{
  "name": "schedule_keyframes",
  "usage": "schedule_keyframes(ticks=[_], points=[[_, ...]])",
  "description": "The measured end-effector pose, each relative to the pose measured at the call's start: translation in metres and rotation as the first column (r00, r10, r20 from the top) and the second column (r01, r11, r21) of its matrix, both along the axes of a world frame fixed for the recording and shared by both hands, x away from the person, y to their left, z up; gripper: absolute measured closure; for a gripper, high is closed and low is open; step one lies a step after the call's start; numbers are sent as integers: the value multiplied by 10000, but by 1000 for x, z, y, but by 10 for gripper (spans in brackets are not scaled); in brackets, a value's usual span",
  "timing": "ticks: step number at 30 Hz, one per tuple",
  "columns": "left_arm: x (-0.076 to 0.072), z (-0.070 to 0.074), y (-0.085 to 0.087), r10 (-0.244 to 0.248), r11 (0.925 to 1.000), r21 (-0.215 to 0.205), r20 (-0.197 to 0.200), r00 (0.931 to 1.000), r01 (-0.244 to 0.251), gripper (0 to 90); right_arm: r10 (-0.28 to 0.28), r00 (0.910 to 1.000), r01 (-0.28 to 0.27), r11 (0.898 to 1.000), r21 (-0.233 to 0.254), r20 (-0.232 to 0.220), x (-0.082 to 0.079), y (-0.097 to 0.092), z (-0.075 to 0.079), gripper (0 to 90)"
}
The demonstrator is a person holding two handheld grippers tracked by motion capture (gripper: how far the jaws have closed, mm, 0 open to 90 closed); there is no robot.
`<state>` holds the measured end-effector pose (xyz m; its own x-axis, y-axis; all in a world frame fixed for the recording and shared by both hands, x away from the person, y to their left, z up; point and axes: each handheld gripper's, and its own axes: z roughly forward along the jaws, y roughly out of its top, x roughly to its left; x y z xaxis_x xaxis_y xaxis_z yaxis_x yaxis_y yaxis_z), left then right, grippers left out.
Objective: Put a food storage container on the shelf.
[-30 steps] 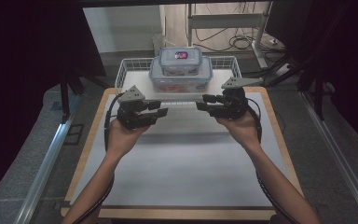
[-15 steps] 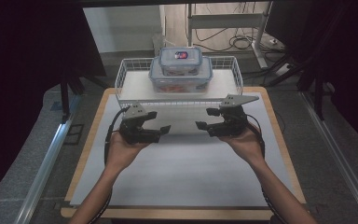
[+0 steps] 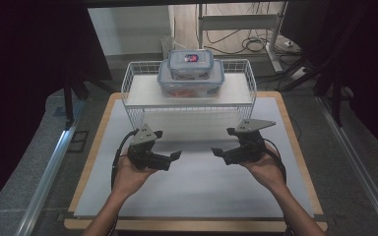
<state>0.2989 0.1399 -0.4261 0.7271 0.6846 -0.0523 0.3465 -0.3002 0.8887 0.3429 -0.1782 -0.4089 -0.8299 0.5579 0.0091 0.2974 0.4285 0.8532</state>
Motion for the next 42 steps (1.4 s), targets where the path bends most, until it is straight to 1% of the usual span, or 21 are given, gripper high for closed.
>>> schedule_keyframes(ticks=[1, 5, 7, 11, 16, 18, 22, 29, 32, 34, 36, 38, 40, 41, 42], points=[[-2, -2, -1, -18, 10000, -1, -29, 10000, 18, 44, -11, 10000, 11, 10000, -34, -7, -2, -2, -2, 72], [-11, -10, -4, -65, 9993, 381, -70, 10000, 67, 30, -68, 9999, 68, 9999, -86, -78, -11, -11, -10, 47], [-16, -14, -5, -73, 9988, 475, -50, 10000, 76, 25, -104, 9998, 102, 9999, -114, -169, -15, -15, -13, 38], [-26, -22, -6, -148, 9987, 493, -75, 9999, 152, 23, -147, 9996, 144, 9998, -139, -251, -24, -23, -20, 34], [-37, -33, -1, -96, 9979, 647, -30, 9999, 98, 19, -284, 9991, 281, 9996, -101, -329, -33, -34, -29, 34], [-41, -37, 3, -4, 9972, 748, -21, 10000, 6, 15, -365, 9987, 362, 9993, -94, -356, -37, -39, -33, 34], [-47, -48, 13, 270, 9969, 739, -164, 9995, -257, 15, -461, 9985, 455, 9988, -183, -296, -45, -47, -42, 34], [-59, -65, 24, 673, 9909, 1187, -268, 9974, -637, 14, -665, 9973, 654, 9972, -367, -309, -56, -61, -58, 34], [-63, -72, 26, 783, 9869, 1441, -358, 9963, -724, 13, -758, 9966, 746, 9966, -356, -321, -59, -68, -62, 33], [-65, -76, 27, 854, 9822, 1709, -369, 9957, -780, 13, -819, 9961, 807, 9961, -358, -341, -60, -72, -65, 34], [-67, -80, 27, 934, 9756, 2023, -295, 9952, -856, 12, -935, 9948, 918, 9949, -427, -413, -61, -75, -70, 33], [-68, -85, 28, 1001, 9688, 2300, -216, 9947, -925, 10, -1005, 9941, 976, 9929, -675, -417, -62, -78, -76, 34], [-69, -90, 29, 1038, 9638, 2497, -265, 9943, -939, 9, -1070, 9934, 1025, 9899, -979, -421, -62, -79, -82, 34], [-69, -92, 30, 1074, 9604, 2615, -277, 9938, -965, 8, -1085, 9930, 1033, 9893, -1027, -460, -62, -80, -85, 34], [-70, -94, 31, 1117, 9594, 2638, -310, 9933, -996, 8, -1110, 9923, 1047, 9887, -1075, -540, -62, -81, -87, 34]])
